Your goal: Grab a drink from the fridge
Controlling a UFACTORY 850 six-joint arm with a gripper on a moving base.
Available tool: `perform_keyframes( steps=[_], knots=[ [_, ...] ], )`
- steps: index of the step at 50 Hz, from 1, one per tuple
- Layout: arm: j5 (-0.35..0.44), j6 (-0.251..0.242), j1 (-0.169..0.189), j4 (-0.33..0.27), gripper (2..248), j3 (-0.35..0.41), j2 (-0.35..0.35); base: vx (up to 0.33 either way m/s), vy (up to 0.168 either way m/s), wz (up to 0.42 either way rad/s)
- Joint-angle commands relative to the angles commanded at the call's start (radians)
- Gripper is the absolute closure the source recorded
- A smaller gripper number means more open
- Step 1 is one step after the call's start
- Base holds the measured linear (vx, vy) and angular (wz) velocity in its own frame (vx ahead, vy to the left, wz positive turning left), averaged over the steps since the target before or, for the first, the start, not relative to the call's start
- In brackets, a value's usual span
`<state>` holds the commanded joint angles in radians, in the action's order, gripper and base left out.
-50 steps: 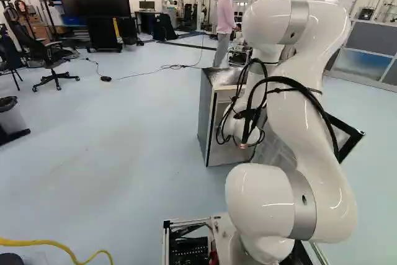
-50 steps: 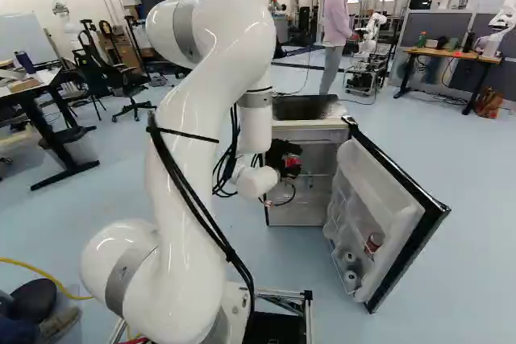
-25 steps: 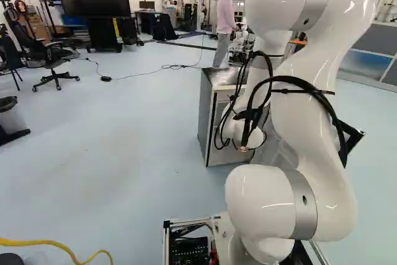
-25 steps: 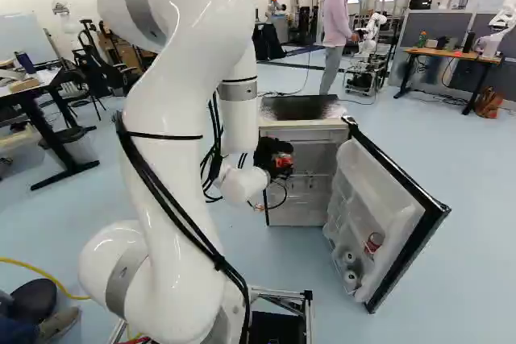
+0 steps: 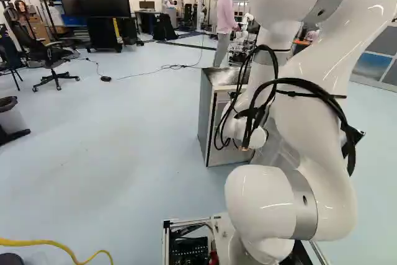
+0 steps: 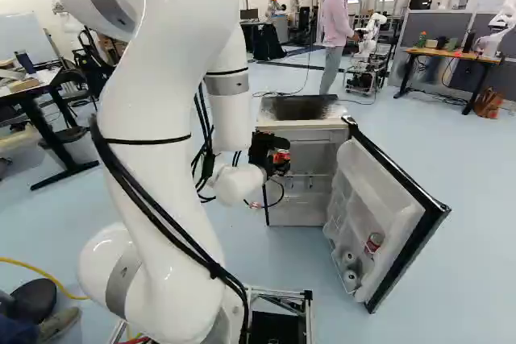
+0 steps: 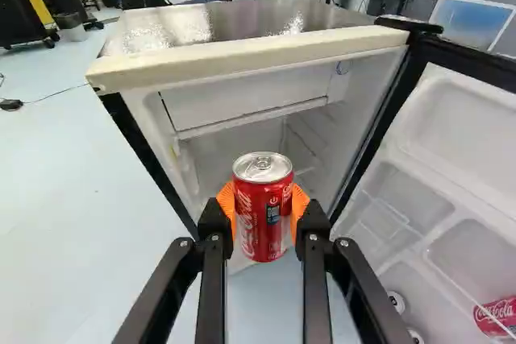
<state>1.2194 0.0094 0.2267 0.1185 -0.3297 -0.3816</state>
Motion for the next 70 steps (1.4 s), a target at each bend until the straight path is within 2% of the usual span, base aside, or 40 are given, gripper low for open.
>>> perform_keyframes(
  steps=[34,70],
  knots=[
    [0.000,0.000,0.000,0.000,161,0.033,0.118,0.000,0.000,0.000],
    [0.000,0.000,-0.009,0.000,161,0.008,0.193,0.000,0.000,0.000]
  ],
)
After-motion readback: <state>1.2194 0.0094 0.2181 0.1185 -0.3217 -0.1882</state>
